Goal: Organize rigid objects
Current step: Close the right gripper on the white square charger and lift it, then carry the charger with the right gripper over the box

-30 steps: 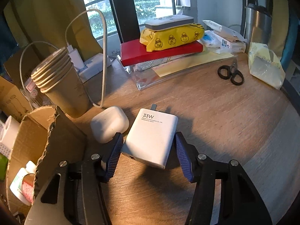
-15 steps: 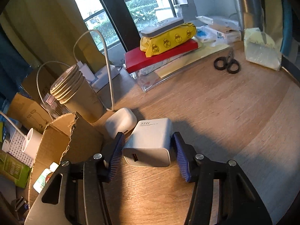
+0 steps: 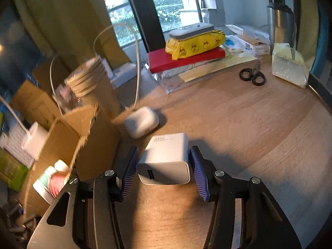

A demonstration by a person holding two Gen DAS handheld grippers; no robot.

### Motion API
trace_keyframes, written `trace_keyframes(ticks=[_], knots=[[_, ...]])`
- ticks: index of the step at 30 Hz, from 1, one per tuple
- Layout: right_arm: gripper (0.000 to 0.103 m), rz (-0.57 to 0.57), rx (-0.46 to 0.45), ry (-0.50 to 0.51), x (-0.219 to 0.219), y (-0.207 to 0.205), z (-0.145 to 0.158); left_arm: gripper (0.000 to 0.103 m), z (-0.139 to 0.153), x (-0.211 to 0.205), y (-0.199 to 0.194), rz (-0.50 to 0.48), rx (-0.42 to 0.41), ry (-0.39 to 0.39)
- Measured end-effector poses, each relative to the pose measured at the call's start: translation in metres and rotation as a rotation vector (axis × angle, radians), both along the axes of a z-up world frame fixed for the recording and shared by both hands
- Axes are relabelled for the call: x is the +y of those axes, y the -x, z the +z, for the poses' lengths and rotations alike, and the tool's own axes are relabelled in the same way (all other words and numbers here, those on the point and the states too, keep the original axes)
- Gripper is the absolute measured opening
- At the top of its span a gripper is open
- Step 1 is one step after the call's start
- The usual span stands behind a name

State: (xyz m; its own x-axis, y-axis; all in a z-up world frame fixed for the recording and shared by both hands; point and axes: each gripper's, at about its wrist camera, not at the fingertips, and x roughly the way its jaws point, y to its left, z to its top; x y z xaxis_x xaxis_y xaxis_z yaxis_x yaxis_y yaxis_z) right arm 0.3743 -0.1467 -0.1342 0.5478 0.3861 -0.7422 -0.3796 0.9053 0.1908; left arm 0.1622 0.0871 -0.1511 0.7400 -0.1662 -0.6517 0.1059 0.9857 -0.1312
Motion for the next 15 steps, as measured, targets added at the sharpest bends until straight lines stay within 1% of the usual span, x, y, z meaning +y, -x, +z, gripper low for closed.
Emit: trace_keyframes(ticks=[8, 12, 14, 15], knots=[[0.052, 0.032, -0.019, 0.11, 0.007, 0.014, -0.013, 0.029, 0.0, 0.0, 0.0, 0.0, 0.0, 0.0], [0.052, 0.031, -0.015, 0.13, 0.009, 0.012, -0.016, 0.029, 0.0, -0.001, 0.0, 0.0, 0.001, 0.0], [0.056, 0.029, -0.021, 0.153, 0.012, 0.01, -0.017, 0.029, 0.0, 0.0, 0.0, 0.0, 0.0, 0.0], [0.061, 0.029, -0.022, 0.161, 0.014, 0.008, -0.019, 0.029, 0.0, 0.0, 0.0, 0.0, 0.0, 0.0]])
